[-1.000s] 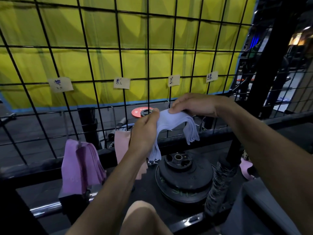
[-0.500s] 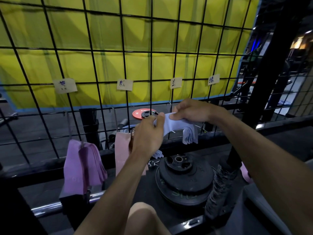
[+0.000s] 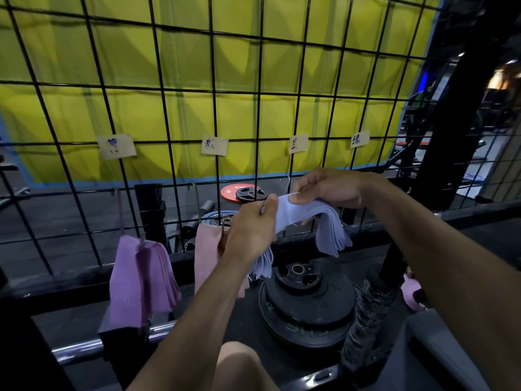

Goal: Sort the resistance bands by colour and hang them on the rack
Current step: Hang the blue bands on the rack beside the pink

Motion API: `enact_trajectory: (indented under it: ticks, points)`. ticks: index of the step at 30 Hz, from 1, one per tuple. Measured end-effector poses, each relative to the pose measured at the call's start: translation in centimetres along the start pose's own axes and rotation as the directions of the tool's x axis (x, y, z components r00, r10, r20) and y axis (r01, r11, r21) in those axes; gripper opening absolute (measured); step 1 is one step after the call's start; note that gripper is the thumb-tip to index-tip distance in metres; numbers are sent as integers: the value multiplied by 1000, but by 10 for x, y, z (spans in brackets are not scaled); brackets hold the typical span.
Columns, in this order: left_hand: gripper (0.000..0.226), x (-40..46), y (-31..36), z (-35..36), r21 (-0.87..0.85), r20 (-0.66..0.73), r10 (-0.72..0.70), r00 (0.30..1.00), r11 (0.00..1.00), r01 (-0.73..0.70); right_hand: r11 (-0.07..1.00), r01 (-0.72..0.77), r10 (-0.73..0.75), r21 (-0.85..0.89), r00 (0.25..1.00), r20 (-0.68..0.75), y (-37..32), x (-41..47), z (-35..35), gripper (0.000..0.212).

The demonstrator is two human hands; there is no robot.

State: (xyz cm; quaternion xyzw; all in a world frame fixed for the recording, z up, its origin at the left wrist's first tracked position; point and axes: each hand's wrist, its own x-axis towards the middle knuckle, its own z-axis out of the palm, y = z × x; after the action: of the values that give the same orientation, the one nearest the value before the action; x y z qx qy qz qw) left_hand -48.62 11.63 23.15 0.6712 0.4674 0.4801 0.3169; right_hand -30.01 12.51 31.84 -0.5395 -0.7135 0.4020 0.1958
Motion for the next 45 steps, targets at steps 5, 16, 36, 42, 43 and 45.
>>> enact_trajectory:
  ticks: [5,16,36,42,43,45]
  points:
    - [57,-3,0,0,3,39,-59,998,998,59,994,-99,97,-51,995,-24,-3,-1,-6,39]
    - [50,-3,8,-5,11,107,-87,990,996,87,976,-197,198,-92,980,4,-17,-5,-11,28]
    - [57,-7,5,1,-271,306,-199,931,919,285,944,-182,145,276,978,147,6,2,-8,34]
    - [60,-9,6,5,-342,303,-265,915,866,364,927,-185,167,326,982,84,4,0,-3,29]
    - [54,-8,5,4,-388,309,-270,912,840,380,927,-186,168,326,982,81,4,0,-1,28]
    - [45,-7,8,0,-445,333,-262,906,803,396,922,-165,153,350,986,63,8,1,2,30]
